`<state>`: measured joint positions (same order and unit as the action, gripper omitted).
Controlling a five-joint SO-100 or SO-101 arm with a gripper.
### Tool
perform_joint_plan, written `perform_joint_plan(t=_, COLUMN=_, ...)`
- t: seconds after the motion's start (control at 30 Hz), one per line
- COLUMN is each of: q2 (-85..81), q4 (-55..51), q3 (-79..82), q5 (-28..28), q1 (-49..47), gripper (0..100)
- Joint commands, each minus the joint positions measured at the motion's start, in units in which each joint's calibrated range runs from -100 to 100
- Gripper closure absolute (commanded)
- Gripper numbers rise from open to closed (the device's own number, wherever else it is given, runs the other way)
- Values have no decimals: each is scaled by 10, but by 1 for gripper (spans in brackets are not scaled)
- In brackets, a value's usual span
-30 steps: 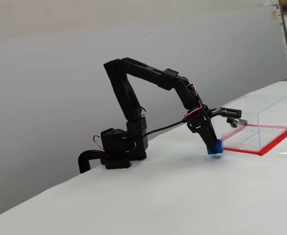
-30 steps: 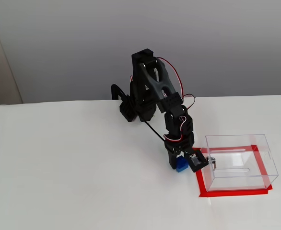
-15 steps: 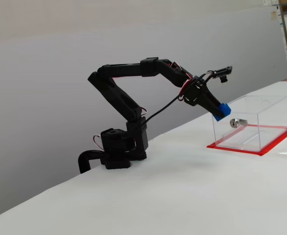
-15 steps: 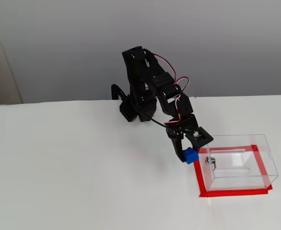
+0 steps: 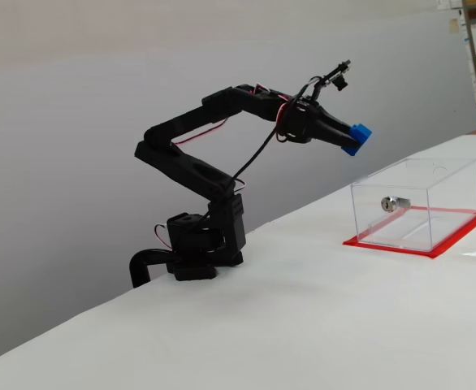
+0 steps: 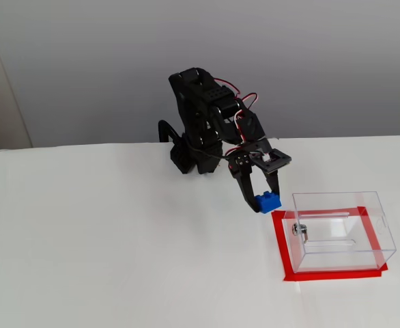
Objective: Pick the blue lego brick and place it into the transparent box
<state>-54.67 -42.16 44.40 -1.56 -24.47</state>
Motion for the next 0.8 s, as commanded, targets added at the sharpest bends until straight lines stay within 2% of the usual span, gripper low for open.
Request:
perform_joint_plan(t=0.0, q2=-29, q4=2, q3=-41, q5=4, q1=3, gripper=98)
perform_joint_plan(t=0.37, q2=-10, q4=11, q3=-52, q5=3, q1=-31, gripper=98)
perform_joint_plan(t=0.77, q2=215, q4=11, q3=-257, q5=3, q1=-165, gripper=98)
